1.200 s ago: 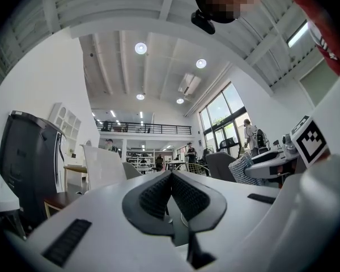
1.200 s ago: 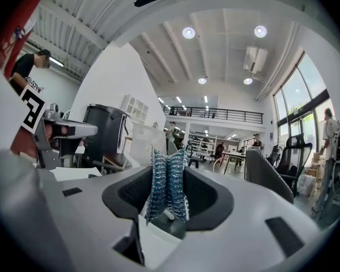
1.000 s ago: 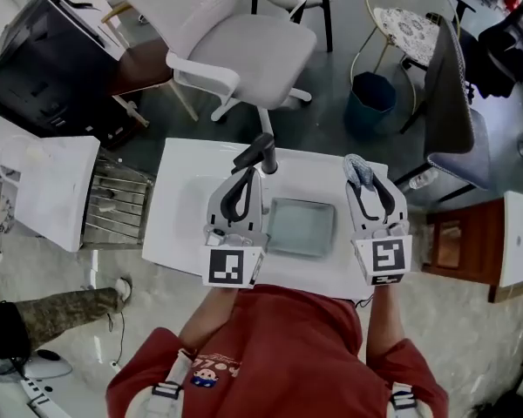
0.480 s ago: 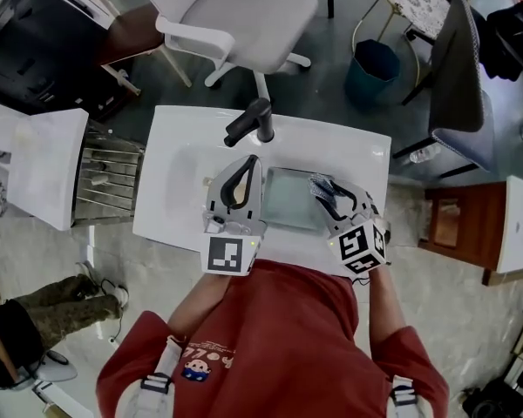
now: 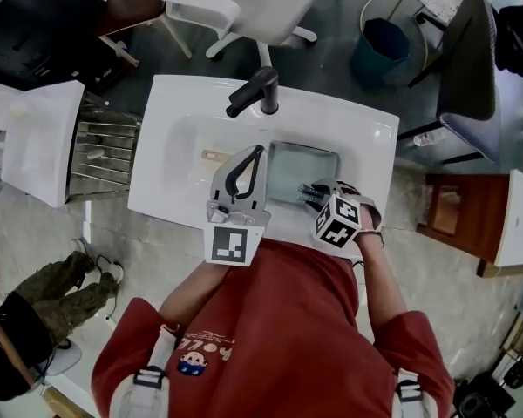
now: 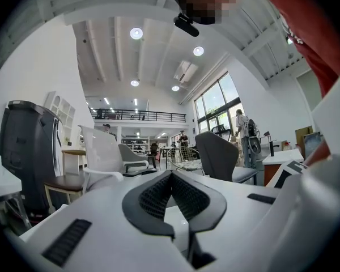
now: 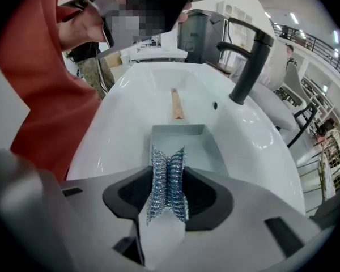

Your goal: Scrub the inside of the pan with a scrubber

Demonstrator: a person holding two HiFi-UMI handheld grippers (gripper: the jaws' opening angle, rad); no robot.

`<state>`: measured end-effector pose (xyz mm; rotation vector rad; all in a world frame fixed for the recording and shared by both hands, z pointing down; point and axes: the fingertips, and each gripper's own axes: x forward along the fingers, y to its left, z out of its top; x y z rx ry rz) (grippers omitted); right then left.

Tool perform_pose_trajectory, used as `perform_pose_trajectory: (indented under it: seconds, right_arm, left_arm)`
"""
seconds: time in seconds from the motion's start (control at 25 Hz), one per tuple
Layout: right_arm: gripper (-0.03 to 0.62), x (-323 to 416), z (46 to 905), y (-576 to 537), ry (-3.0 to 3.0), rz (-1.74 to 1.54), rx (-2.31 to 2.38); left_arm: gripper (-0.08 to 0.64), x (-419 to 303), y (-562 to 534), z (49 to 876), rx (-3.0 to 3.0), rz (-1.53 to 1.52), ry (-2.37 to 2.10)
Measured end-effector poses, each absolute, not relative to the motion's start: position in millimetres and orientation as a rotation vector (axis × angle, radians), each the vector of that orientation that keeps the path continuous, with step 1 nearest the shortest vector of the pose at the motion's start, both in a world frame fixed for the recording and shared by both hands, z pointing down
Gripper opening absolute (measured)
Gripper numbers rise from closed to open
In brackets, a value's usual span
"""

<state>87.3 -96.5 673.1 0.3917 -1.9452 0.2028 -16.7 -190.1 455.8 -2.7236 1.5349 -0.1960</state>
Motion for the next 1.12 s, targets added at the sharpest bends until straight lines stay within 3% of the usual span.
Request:
perform_pose_trajectory:
  seconds: [1.12]
  right_arm:
    - [0.169, 77, 722, -82, -1.891, 0.285, 0.254]
  left_arm:
    - [0.014, -24, -184, 477, -2.739, -0.214, 1.557]
